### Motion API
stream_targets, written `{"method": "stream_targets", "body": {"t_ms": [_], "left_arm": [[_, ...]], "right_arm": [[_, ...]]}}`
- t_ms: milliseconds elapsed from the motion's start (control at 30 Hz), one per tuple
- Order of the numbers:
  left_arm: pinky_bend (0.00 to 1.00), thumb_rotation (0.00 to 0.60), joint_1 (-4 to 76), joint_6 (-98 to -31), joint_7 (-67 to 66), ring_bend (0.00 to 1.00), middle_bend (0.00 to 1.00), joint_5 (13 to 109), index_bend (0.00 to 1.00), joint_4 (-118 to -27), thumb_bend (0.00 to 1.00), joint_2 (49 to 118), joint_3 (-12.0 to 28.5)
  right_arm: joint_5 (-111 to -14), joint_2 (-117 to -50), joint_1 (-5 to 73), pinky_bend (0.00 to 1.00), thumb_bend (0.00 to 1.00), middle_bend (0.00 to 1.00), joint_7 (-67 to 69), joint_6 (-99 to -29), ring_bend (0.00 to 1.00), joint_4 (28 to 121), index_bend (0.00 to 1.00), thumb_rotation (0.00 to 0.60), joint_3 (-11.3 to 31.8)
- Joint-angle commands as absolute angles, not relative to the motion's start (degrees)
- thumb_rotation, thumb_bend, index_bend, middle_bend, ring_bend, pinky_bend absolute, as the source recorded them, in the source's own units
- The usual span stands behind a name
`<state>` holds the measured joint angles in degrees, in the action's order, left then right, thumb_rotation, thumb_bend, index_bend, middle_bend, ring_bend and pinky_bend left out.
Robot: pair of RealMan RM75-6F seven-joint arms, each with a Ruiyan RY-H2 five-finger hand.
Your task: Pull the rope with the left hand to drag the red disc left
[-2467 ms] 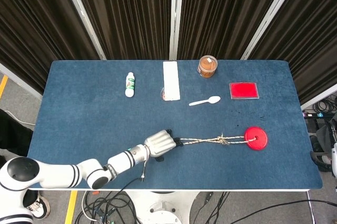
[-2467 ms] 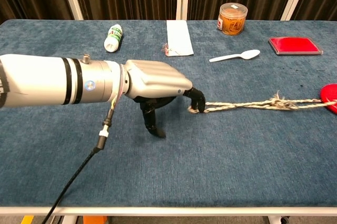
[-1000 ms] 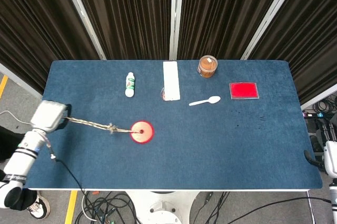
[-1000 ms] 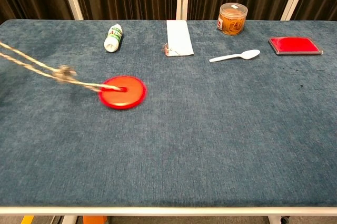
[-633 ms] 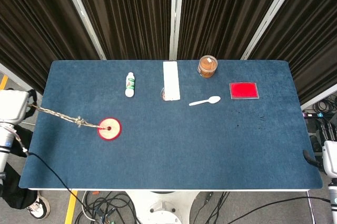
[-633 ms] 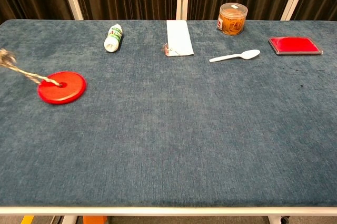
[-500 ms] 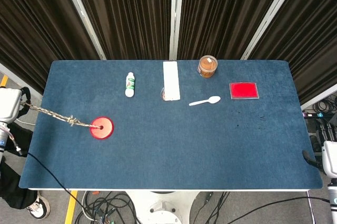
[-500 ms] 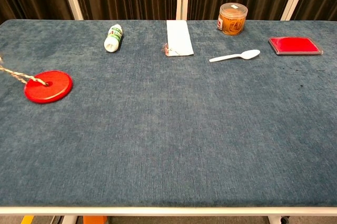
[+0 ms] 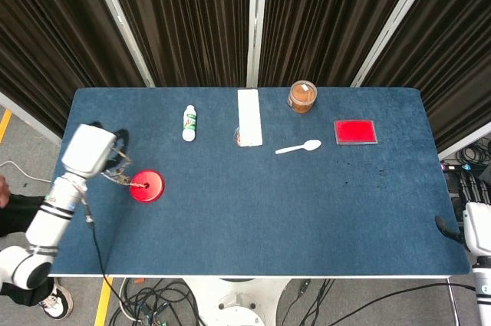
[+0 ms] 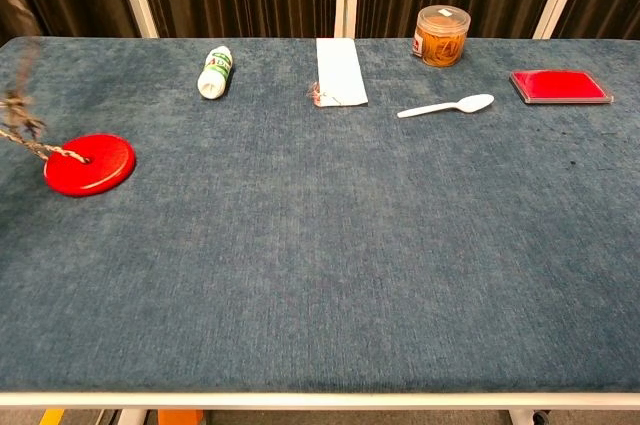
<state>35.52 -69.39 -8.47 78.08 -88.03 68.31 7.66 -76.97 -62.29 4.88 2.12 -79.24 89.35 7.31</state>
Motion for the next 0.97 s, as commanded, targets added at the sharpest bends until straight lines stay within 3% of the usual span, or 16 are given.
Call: {"method": "stream_targets", "body": {"t_ms": [33,67,133,200,267,400,633,833,967], "left_arm": [[0.54,0.600,36.6,-67.4,-7.0,0.81,0.99,82.8,0.59,-87.2,0.24,71.3,5.4],[0.52,0.600,36.7,-66.6,-6.5,0.74,0.96,83.3,0.53,-86.4,0.15,71.5,4.8],[0.45,0.600,36.8,-63.8,-6.4,0.55,0.80,83.1,0.38,-85.3,0.05,71.3,3.4],[0.34,0.600,37.4,-59.0,-7.3,0.34,0.51,80.5,0.20,-86.8,0.01,69.5,2.5],[0.28,0.600,37.3,-57.8,-7.2,0.24,0.31,79.4,0.13,-88.3,0.01,68.5,2.5],[0.26,0.600,36.0,-59.1,-8.6,0.11,0.13,79.4,0.12,-89.7,0.01,67.7,2.0],[0.24,0.600,29.7,-67.1,-9.8,0.09,0.12,79.2,0.12,-92.2,0.02,64.9,0.7],[0.23,0.600,19.1,-82.6,-8.2,0.08,0.12,80.5,0.12,-89.3,0.03,65.8,-0.5],[0.23,0.600,13.1,-88.9,-2.7,0.08,0.12,81.1,0.12,-86.6,0.03,67.3,-1.6]], "right_arm": [[-77.2,-61.9,5.0,0.00,0.19,0.00,2.6,-78.7,0.00,89.2,0.00,0.600,6.9],[-77.1,-61.8,4.9,0.00,0.19,0.00,2.8,-78.5,0.00,89.2,0.00,0.600,6.9],[-76.7,-61.7,4.8,0.00,0.19,0.00,3.3,-78.4,0.00,88.9,0.00,0.600,6.9],[-76.3,-61.8,4.7,0.00,0.19,0.00,3.6,-78.4,0.00,88.6,0.00,0.600,7.0],[-76.1,-62.0,4.7,0.00,0.19,0.00,3.7,-78.2,0.00,88.3,0.00,0.600,6.9],[-76.2,-62.4,5.2,0.00,0.19,0.00,3.2,-77.4,0.00,88.2,0.00,0.600,6.7],[-76.6,-62.1,5.0,0.00,0.19,0.00,3.4,-78.5,0.00,88.8,0.00,0.600,6.9],[-77.8,-62.1,4.0,0.00,0.18,0.00,3.9,-80.6,0.00,89.0,0.00,0.600,6.5],[-79.5,-63.0,3.6,0.00,0.18,0.00,2.8,-81.7,0.00,88.6,0.00,0.600,5.6]]}}
